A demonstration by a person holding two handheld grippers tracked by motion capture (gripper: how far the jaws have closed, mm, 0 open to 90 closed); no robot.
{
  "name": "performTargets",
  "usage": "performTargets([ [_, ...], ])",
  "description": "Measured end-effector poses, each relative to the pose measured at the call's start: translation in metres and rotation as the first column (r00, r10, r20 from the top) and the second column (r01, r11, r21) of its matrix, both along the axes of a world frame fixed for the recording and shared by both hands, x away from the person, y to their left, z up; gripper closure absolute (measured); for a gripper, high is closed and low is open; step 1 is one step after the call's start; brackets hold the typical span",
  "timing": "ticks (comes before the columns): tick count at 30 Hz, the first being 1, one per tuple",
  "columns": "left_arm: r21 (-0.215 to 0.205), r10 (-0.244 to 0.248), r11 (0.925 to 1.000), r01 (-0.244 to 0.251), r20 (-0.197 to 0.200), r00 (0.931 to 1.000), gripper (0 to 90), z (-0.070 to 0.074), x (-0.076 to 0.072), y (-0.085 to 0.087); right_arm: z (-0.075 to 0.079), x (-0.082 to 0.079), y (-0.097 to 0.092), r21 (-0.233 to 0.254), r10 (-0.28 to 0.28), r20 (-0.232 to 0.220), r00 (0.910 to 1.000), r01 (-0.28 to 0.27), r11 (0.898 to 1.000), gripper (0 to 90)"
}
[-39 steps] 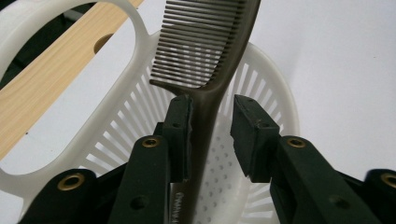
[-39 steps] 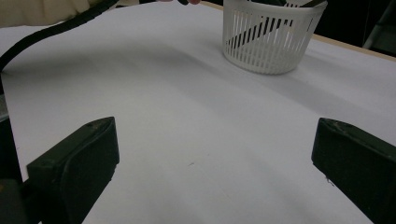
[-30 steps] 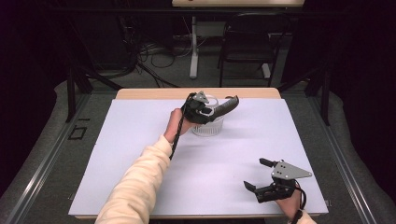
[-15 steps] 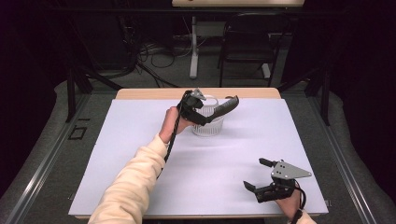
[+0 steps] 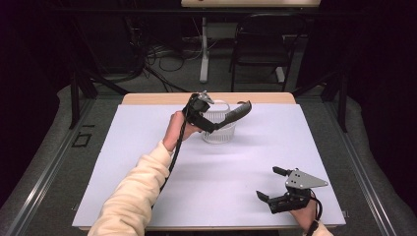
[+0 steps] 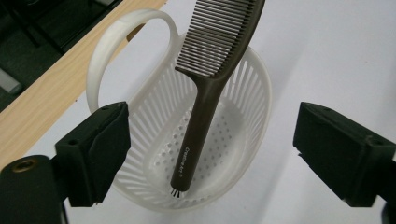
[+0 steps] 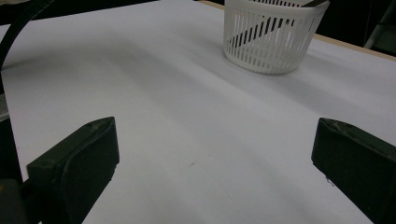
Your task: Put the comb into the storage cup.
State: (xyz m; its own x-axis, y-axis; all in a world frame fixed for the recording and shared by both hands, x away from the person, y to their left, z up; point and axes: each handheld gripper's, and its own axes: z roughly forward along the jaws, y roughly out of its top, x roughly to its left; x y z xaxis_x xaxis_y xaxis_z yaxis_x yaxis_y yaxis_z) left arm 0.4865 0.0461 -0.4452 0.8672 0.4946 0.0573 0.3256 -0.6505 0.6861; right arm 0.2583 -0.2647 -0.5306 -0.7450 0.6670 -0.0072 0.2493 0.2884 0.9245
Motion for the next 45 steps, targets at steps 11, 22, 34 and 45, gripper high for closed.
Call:
performTargets([
  [11,0.017,0.021,0.9996,-0.021,-0.021,0.9995,0.0,0.006,-0.008,0.015,0.0,0.0,0.0,-0.001,0.0,0.004,1.0,0.0,1.0,0.4],
  [22,0.03,0.051,0.9983,-0.05,-0.022,0.9985,0.0,0.011,-0.014,0.03,0.0,-0.001,0.0,-0.004,0.0,0.003,1.0,0.0,1.0,0.4],
  [34,0.052,0.076,0.9959,-0.074,-0.033,0.9965,0.0,0.011,-0.021,0.043,0.001,-0.001,0.0,-0.004,-0.002,0.003,1.0,0.002,1.0,0.4],
  [45,0.085,0.108,0.991,-0.104,-0.046,0.9931,0.0,0.008,-0.035,0.06,0.001,-0.001,0.001,-0.004,-0.002,0.003,1.0,0.002,1.0,0.4],
])
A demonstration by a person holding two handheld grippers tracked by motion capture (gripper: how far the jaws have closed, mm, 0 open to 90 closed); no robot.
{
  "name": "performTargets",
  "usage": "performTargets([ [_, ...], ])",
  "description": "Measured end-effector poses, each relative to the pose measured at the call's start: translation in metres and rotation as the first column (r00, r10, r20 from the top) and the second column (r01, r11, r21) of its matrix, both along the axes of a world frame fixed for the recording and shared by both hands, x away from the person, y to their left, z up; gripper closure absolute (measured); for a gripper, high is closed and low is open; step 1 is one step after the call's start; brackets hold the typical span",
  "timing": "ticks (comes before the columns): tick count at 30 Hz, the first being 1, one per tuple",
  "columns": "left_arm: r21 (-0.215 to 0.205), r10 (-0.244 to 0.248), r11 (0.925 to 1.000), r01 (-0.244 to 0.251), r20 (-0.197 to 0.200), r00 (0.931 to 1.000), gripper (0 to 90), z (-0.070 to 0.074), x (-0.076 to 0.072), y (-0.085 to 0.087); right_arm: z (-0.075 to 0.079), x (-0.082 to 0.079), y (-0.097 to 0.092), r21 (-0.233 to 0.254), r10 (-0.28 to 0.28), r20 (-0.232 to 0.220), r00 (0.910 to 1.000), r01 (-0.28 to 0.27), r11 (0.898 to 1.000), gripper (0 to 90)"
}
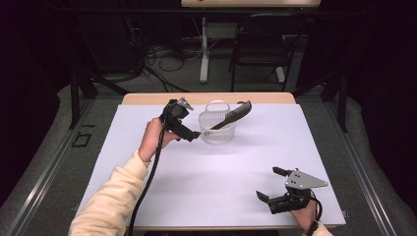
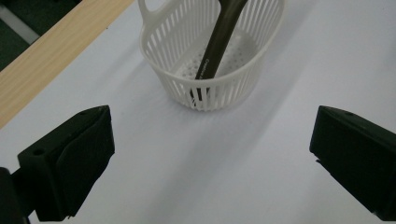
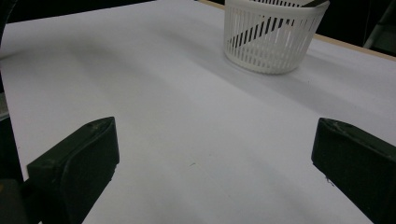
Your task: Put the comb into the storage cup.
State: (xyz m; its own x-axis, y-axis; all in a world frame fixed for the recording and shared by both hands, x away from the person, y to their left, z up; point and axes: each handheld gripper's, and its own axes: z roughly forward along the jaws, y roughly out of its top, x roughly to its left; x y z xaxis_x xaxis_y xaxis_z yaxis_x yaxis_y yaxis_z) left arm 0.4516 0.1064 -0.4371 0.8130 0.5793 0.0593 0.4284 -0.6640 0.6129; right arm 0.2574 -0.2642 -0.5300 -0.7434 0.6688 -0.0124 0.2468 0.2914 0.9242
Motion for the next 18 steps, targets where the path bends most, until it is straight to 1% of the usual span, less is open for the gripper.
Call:
performTargets([
  [2,0.002,0.007,1.0,-0.007,-0.001,1.0,0.0,-0.001,-0.003,0.004,0.0,0.0,0.0,0.0,0.0,0.0,1.0,0.0,1.0,0.4],
  [3,-0.007,0.011,0.9999,-0.011,-0.005,0.9999,0.0,-0.002,-0.004,0.005,0.0,0.0,0.0,0.0,0.0,-0.004,1.0,0.0,1.0,0.4],
  [5,-0.009,0.021,0.9997,-0.021,-0.008,0.9998,0.0,-0.003,-0.007,0.008,0.0,0.0,0.0,0.0,0.0,0.001,1.0,0.0,1.0,0.4],
  [11,0.004,0.03,0.9995,-0.03,-0.01,0.9995,0.0,-0.006,-0.016,0.019,0.0,0.0,0.0,0.0,0.0,-0.004,1.0,0.0,1.0,0.4],
  [16,-0.002,0.047,0.9989,-0.047,-0.017,0.9987,0.0,-0.01,-0.021,0.028,0.0,0.0,0.0,0.001,-0.001,-0.002,1.0,0.001,1.0,0.4],
  [18,0.006,0.047,0.9989,-0.046,-0.018,0.9987,0.0,-0.011,-0.023,0.031,0.0,0.0,0.001,-0.001,-0.002,-0.004,1.0,0.002,1.0,0.4],
])
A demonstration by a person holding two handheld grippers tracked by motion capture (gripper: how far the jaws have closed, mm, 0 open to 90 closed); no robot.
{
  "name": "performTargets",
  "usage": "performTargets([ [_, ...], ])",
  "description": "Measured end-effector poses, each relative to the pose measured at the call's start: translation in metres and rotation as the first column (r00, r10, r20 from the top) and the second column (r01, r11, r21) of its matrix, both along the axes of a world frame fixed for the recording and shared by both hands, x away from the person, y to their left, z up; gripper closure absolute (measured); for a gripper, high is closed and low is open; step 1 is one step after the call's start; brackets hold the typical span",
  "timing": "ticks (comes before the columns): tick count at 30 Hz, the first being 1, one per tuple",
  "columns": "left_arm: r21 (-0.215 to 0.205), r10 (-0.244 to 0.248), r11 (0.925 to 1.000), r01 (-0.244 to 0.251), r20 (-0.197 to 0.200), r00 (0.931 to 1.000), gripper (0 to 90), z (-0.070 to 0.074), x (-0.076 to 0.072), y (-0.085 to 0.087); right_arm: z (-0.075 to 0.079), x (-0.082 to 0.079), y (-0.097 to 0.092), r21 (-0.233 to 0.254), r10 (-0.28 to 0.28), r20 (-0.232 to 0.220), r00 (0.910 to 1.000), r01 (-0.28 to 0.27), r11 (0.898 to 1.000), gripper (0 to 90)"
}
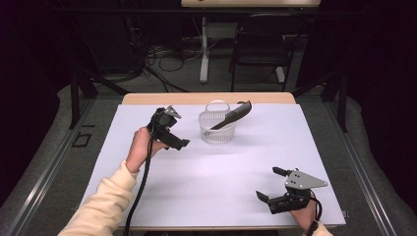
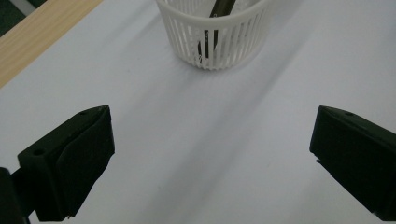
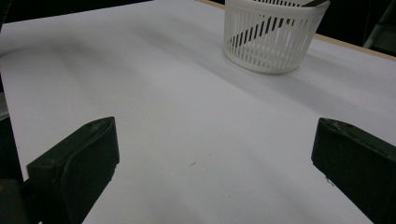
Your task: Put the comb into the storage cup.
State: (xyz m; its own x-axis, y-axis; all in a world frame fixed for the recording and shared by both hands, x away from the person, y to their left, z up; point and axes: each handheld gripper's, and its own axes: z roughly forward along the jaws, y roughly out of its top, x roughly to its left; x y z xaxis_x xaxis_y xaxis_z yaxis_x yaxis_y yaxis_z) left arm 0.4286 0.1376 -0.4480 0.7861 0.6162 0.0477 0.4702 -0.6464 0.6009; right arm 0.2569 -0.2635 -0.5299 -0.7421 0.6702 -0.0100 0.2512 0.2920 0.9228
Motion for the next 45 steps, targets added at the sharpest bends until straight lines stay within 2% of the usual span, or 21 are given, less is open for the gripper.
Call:
performTargets([
  [19,-0.02,0.036,0.9991,-0.036,-0.024,0.9991,0.0,-0.017,-0.027,0.03,0.0,0.001,0.0,-0.006,0.005,0.004,1.0,-0.005,1.0,0.4],
  [27,-0.024,0.044,0.9987,-0.045,-0.03,0.9986,0.0,-0.024,-0.04,0.037,0.0,0.001,0.0,-0.006,0.006,0.003,1.0,-0.006,1.0,0.4],
  [35,-0.046,0.063,0.9969,-0.064,-0.036,0.9974,0.0,-0.032,-0.05,0.044,0.0,0.001,0.0,-0.006,0.004,0.004,1.0,-0.004,1.0,0.4],
  [41,-0.034,0.063,0.9973,-0.065,-0.055,0.9965,0.0,-0.04,-0.057,0.047,0.0,0.001,0.0,-0.004,0.004,0.004,1.0,-0.004,1.0,0.4],
  [45,-0.047,0.071,0.9962,-0.074,-0.062,0.9955,0.0,-0.045,-0.062,0.049,0.0,0.001,0.0,-0.004,0.003,0.004,1.0,-0.003,1.0,0.4],
])
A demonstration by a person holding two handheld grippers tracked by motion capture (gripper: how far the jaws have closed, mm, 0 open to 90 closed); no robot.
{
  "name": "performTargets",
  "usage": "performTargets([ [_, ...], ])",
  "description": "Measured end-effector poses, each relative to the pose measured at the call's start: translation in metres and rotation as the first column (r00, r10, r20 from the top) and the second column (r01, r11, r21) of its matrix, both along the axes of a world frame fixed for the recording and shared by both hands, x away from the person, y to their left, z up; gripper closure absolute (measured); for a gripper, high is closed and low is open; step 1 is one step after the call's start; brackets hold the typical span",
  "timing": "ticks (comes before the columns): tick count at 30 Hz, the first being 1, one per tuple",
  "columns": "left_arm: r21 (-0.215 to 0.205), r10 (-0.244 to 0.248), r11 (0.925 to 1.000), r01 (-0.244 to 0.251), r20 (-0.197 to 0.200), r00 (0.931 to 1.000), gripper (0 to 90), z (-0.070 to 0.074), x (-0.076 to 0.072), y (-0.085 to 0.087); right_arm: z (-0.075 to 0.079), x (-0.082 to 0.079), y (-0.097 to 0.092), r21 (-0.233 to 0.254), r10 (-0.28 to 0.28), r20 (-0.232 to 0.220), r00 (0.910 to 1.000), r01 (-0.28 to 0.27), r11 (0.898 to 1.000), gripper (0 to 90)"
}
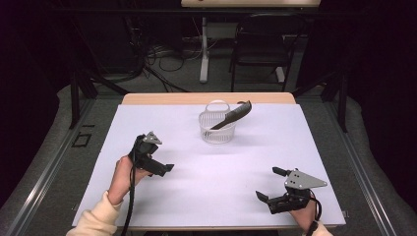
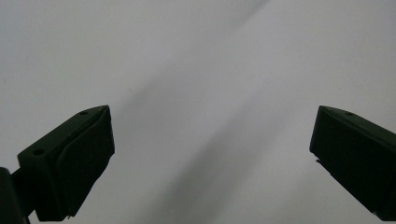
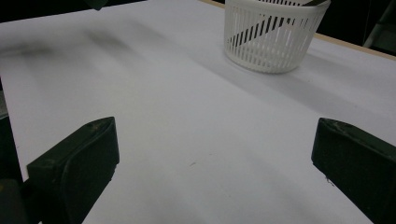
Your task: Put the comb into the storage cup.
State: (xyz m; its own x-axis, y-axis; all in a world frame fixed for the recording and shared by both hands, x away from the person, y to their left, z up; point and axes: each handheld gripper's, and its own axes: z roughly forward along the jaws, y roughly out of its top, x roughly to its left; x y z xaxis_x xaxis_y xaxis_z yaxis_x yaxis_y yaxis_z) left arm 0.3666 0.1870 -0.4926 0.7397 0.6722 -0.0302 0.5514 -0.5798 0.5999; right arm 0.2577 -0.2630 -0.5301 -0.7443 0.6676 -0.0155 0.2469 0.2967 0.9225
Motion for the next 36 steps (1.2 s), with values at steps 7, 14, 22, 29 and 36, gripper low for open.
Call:
performTargets([
  [7,-0.019,0.012,0.9998,-0.012,-0.002,0.9999,0.0,-0.011,-0.012,0.004,0.0,0.0,0.0,0.001,-0.001,-0.002,1.0,0.001,1.0,0.4],
  [14,-0.017,0.019,0.9997,-0.018,0.014,0.9997,0.0,-0.017,-0.023,0.007,0.0,0.0,0.0,0.0,-0.002,-0.002,1.0,0.002,1.0,0.4],
  [22,-0.042,0.03,0.9987,-0.029,0.028,0.9992,0.0,-0.024,-0.037,0.012,0.0,0.0,0.0,-0.003,0.001,0.001,1.0,-0.001,1.0,0.4],
  [29,-0.047,0.042,0.9981,-0.04,0.037,0.9984,0.0,-0.028,-0.049,0.017,0.0,0.0,0.0,-0.004,0.001,0.0,1.0,-0.001,1.0,0.4],
  [36,-0.063,0.068,0.9959,-0.064,0.06,0.9959,0.0,-0.03,-0.062,0.024,0.0,0.0,0.0,-0.004,0.0,-0.001,1.0,0.0,1.0,0.3],
])
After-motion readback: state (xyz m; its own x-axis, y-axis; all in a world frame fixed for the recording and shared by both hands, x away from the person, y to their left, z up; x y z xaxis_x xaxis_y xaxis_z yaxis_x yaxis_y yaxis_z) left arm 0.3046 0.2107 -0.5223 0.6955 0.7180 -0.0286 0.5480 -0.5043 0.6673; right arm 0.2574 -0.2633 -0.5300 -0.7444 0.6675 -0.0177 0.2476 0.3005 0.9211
